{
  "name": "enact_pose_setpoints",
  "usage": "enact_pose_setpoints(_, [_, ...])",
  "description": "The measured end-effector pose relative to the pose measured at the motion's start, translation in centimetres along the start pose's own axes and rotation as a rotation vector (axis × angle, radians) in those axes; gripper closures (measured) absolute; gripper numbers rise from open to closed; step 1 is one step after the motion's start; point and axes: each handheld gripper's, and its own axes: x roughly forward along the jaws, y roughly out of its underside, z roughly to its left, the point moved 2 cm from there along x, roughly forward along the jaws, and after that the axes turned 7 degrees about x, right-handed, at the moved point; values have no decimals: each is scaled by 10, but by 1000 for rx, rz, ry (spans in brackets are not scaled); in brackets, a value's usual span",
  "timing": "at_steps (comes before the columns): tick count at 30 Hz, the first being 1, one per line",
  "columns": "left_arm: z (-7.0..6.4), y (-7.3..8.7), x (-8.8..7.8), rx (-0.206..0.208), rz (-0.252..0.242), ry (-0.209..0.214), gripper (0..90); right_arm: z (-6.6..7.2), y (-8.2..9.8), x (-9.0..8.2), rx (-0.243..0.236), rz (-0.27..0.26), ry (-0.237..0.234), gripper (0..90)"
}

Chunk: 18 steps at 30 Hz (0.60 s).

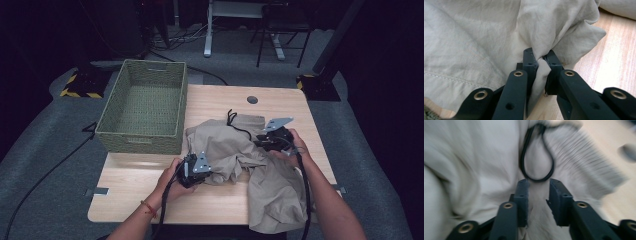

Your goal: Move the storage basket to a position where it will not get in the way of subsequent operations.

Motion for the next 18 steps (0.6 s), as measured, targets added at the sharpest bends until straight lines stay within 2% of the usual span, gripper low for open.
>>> enact_pose_setpoints(1, [0, 0, 0, 5, 2, 2, 823, -2, 2, 10, 1, 49, 29, 719])
enact_pose_setpoints(2, [0, 1, -1, 10, 4, 5, 823, -5, 4, 18, 13, 73, 37, 724])
enact_pose_setpoints(3, [0, 2, -2, 11, 8, 5, 823, -8, 6, 23, 30, 83, 34, 741])
enact_pose_setpoints(5, [0, 4, -5, 11, 9, 1, 823, -17, 12, 31, 61, 115, 75, 762])
enact_pose_setpoints(6, [0, 6, -6, 8, 9, -2, 824, -21, 15, 32, 89, 102, 83, 777])
enact_pose_setpoints(8, [1, 9, -10, 2, 10, -5, 824, -31, 20, 31, 147, 91, 89, 784])
enact_pose_setpoints(10, [1, 13, -14, -5, 10, -1, 824, -41, 26, 27, 187, 86, 118, 805])
enact_pose_setpoints(15, [-4, 23, -27, 5, 31, 20, 823, -69, 43, 17, 266, 93, 270, 823])
enact_pose_setpoints(18, [-9, 28, -34, -10, 50, 23, 821, -84, 52, 11, 309, 106, 346, 803])
